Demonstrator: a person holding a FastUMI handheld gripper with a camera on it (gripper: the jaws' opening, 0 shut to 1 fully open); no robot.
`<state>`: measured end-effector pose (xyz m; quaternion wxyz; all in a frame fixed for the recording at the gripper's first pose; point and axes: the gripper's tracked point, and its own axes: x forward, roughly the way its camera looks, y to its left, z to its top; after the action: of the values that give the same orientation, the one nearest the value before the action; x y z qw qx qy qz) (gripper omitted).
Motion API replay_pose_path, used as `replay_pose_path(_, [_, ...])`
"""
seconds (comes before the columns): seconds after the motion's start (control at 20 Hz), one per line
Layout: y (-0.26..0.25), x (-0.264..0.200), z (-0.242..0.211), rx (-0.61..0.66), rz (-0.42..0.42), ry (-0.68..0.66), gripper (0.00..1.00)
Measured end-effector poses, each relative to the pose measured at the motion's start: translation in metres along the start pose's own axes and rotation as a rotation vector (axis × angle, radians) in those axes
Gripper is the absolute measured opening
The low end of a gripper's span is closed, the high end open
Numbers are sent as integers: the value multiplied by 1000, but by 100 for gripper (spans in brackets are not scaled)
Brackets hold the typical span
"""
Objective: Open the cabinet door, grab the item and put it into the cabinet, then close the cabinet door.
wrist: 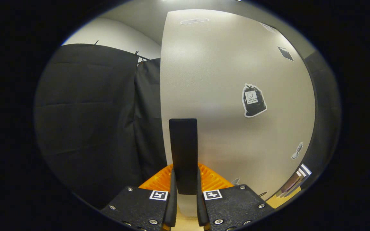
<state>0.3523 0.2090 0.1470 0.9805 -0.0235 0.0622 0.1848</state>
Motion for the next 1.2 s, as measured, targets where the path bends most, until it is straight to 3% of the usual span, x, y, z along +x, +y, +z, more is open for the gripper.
replay_pose_path(0.8, [-18,-37,-6,26,81,40,26])
replay_pose_path(1.2, [-35,-65,-8,24,66,37,26])
